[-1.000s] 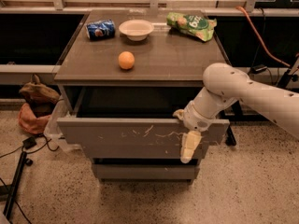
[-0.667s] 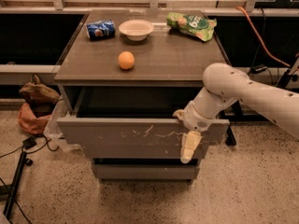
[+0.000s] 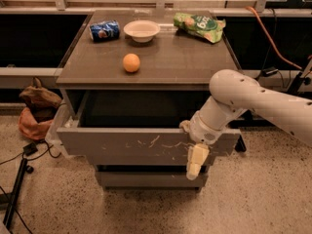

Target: Open top drawer

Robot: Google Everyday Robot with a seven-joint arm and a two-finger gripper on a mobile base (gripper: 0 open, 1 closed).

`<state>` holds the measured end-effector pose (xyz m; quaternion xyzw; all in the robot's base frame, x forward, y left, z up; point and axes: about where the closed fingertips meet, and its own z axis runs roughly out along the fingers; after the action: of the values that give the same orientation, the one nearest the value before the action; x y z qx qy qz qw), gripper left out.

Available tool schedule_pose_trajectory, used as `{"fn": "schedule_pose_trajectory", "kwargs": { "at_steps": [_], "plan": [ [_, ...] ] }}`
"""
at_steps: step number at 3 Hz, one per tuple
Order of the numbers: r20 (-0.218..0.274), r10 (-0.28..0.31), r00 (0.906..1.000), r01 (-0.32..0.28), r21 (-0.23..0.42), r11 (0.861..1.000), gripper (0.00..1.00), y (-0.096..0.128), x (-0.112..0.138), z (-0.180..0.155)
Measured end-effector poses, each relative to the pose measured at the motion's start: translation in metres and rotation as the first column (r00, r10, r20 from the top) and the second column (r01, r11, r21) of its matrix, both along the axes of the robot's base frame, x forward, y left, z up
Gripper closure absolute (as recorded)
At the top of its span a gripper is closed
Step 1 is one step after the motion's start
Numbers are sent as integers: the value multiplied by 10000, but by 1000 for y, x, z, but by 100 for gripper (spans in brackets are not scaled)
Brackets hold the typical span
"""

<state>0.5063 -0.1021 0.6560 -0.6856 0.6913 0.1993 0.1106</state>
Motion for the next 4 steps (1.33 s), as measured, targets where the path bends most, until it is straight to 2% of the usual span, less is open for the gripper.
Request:
{"fn": "schedule_pose_trajectory", "kwargs": {
  "at_steps": [1, 2, 3, 4],
  "plan": [
    [-209, -134, 9997, 133, -68, 9999, 0, 4, -23, 4],
    [-265, -74, 9996, 71, -103, 9999, 0, 6, -25, 3],
    [-580, 10, 9983, -31, -364, 9993, 0, 14, -47, 5],
    [-903, -281, 9955, 225, -620, 9978, 0, 17, -89, 13]
  ]
}}
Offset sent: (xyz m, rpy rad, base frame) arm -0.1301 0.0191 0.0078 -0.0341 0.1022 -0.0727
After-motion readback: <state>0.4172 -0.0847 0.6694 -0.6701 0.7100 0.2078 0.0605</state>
